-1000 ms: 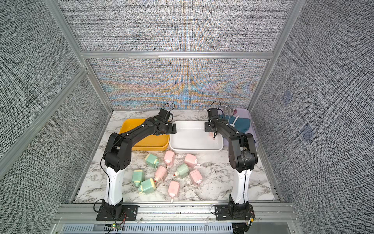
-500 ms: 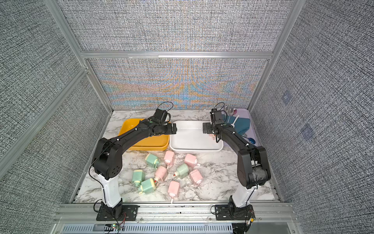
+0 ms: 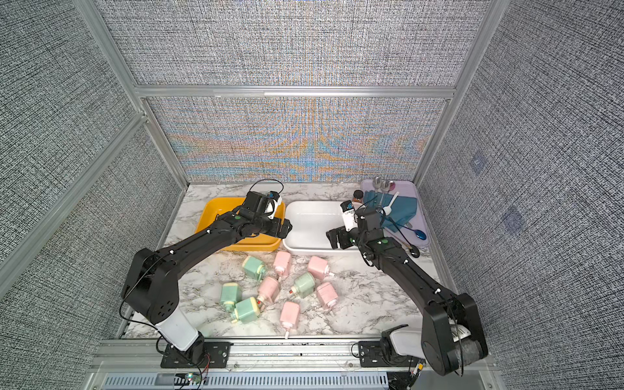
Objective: Place the pencil sharpeners by color into the storage box
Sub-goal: Pick up the pencil sharpener from the center of the board.
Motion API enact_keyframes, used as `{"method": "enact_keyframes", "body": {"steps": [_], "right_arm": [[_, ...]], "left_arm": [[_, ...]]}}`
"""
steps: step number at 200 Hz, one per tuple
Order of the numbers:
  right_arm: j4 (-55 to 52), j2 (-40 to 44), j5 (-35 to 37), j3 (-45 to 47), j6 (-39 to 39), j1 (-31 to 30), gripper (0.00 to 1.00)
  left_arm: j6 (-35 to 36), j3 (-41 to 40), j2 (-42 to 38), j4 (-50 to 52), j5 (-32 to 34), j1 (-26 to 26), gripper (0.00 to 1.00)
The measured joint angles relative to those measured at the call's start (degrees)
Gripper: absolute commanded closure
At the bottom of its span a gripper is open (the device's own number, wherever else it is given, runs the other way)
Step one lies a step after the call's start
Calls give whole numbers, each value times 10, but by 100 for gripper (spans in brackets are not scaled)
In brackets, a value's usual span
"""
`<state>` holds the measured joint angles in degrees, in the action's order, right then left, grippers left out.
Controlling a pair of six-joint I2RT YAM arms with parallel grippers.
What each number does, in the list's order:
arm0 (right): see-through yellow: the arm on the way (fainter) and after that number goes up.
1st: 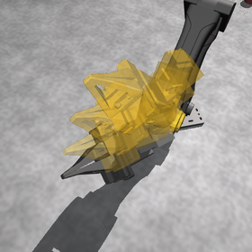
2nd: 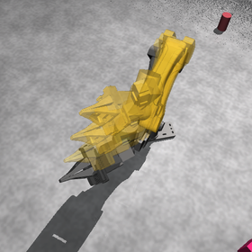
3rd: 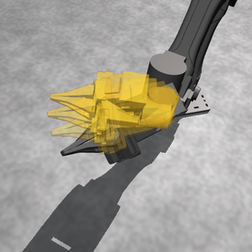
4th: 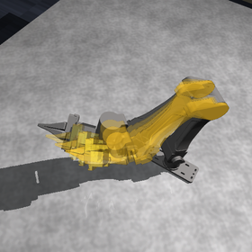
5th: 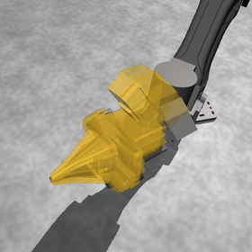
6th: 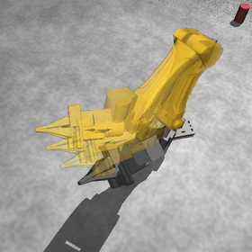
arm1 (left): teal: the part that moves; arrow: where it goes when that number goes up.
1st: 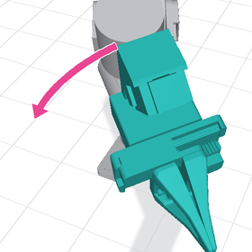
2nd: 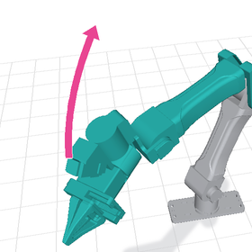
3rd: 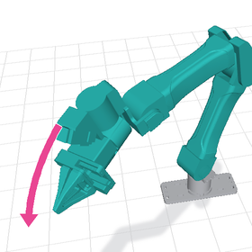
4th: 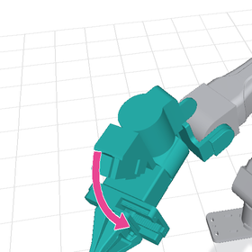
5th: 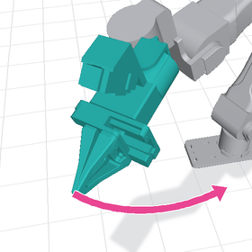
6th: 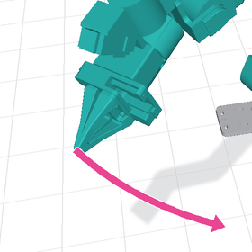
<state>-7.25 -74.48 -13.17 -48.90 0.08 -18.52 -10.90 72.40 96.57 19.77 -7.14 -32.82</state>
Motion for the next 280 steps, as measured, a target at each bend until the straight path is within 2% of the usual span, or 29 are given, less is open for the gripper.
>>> {"method": "enact_keyframes", "body": {"steps": [24, 61, 111, 193, 280], "right_arm": [[-4, 5, -29, 13, 3, -18, 2], [-26, -2, -112, 26, 26, -32, 6], [-37, -3, -161, 71, 37, -74, 6], [-35, -13, -90, 71, 25, -113, 9], [-49, -62, -14, 38, 6, -146, 12]], "left_arm": [[23, -28, -25, -7, -9, -2, 1], [52, -59, -54, -35, -45, -1, 1], [75, -78, -72, -52, -69, -1, 1], [90, -83, -80, -57, -80, -1, 1], [89, -83, -73, -64, -80, -1, 1]]}}
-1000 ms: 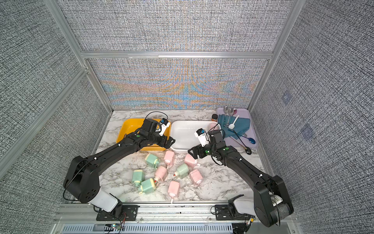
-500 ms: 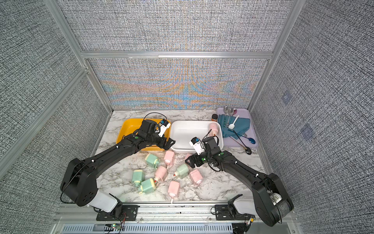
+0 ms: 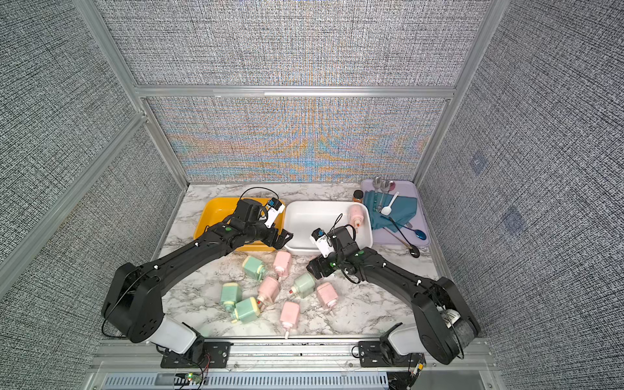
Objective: Place the pencil sharpeners by color into the storage box
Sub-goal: Pick up the pencil sharpener from the center of the board.
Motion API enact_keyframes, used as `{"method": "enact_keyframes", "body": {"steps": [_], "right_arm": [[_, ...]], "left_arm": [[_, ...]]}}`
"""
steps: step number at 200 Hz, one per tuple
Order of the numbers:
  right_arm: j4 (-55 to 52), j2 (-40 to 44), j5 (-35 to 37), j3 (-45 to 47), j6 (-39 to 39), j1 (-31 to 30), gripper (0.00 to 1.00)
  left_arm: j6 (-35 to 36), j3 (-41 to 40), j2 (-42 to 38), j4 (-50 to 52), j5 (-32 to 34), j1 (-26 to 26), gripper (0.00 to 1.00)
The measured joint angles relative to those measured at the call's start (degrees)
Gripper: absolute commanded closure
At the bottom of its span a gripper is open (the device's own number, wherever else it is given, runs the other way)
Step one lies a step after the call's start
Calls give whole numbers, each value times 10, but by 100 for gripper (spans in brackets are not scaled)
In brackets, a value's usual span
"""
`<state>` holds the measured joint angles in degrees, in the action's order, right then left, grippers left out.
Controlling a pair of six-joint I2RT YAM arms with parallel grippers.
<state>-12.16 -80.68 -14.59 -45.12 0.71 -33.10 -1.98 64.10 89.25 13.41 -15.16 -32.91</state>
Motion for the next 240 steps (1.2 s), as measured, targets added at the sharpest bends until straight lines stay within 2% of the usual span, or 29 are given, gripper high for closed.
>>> {"method": "enact_keyframes", "body": {"steps": [64, 138, 159, 186, 240], "right_arm": [[-25, -19, 55, -21, -3, -19, 22], [-18, 4, 101, -7, 33, -24, 38], [-14, 18, 115, 7, 52, -25, 37], [-27, 21, 124, 13, 72, -24, 29], [-38, -1, 124, 9, 89, -24, 30]], "left_arm": [[-2, 1, 11, -1, -1, 0, 1], [-5, 6, 25, -8, -5, 0, 1], [-7, 6, 26, -8, -5, 0, 1], [-7, 7, 26, -9, -5, 0, 1], [-11, 10, 26, -9, -5, 0, 1]]}}
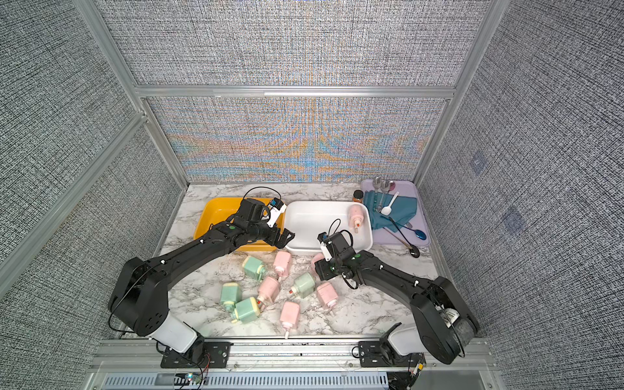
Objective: Place the pencil sharpeners by color into the storage box
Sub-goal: Pick up the pencil sharpener from the center of the board.
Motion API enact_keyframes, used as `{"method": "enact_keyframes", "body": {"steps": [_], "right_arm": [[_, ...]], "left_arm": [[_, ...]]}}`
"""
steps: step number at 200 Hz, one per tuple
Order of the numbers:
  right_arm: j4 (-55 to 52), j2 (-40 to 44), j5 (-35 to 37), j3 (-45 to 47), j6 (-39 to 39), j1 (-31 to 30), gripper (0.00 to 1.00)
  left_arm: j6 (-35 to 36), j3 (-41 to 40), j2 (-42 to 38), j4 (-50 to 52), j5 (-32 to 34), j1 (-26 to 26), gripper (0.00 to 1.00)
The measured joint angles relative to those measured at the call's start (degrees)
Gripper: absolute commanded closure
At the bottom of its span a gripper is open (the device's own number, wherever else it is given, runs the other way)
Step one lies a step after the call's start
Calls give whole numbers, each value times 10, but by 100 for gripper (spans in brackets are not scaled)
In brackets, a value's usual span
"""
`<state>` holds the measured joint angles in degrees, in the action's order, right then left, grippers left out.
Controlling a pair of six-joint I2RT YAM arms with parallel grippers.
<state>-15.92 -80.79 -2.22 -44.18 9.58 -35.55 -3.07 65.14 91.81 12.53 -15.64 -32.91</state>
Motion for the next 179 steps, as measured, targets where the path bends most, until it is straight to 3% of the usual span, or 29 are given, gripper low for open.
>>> {"method": "enact_keyframes", "body": {"steps": [99, 179], "right_arm": [[27, -20, 0, -9, -20, -4, 30], [7, 1, 2, -9, -33, -5, 62]], "left_arm": [[-2, -1, 4, 0, 0, 0, 1], [-2, 7, 16, 0, -6, 0, 1]]}}
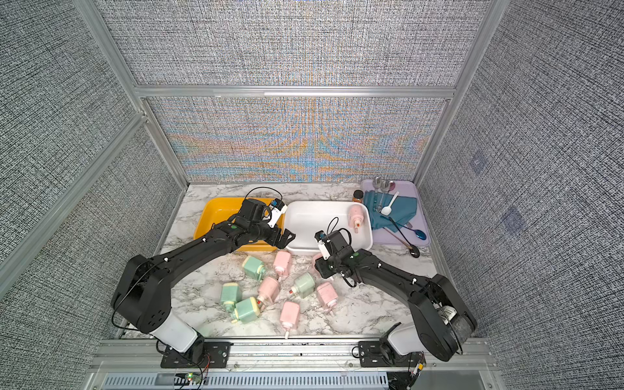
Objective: Place the pencil sharpeners by color into the storage box
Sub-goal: Pick up the pencil sharpener from the center of the board, then place the pencil sharpener in the storage box.
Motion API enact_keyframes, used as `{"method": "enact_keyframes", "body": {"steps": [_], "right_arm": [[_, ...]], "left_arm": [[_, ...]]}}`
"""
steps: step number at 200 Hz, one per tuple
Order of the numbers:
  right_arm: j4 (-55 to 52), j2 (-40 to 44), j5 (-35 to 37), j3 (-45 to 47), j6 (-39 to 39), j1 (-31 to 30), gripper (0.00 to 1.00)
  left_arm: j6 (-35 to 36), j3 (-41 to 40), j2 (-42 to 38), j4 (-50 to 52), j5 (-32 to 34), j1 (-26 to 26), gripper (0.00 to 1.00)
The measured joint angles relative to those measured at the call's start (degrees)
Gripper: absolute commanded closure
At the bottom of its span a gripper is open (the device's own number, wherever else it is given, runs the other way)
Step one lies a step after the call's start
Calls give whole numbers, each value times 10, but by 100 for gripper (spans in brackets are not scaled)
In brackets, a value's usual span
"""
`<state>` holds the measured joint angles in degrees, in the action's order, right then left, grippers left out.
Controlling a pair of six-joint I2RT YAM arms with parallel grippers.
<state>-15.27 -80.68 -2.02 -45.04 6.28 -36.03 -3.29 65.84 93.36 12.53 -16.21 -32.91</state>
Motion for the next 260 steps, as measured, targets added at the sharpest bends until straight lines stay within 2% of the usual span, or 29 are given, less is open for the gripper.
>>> {"method": "enact_keyframes", "body": {"steps": [38, 68, 79, 156, 198, 260], "right_arm": [[-25, 18, -3, 0, -16, 0, 79], [-54, 30, -14, -25, -36, 0, 89], [-59, 38, -17, -34, -43, 0, 100], [-114, 71, 0, -120, -53, 12, 100], [-46, 79, 2, -133, -25, 54, 100], [31, -7, 49, -179, 28, 83, 100]], "left_arm": [[-2, 10, 9, 0, -2, 0, 1], [-13, 19, 17, 0, 11, 0, 1], [-15, 22, 19, 0, 15, 0, 1], [-71, 52, 46, 0, 100, 0, 1], [-120, 84, 79, 12, 148, 0, 1], [-165, 113, 111, 31, 177, 0, 1]]}}
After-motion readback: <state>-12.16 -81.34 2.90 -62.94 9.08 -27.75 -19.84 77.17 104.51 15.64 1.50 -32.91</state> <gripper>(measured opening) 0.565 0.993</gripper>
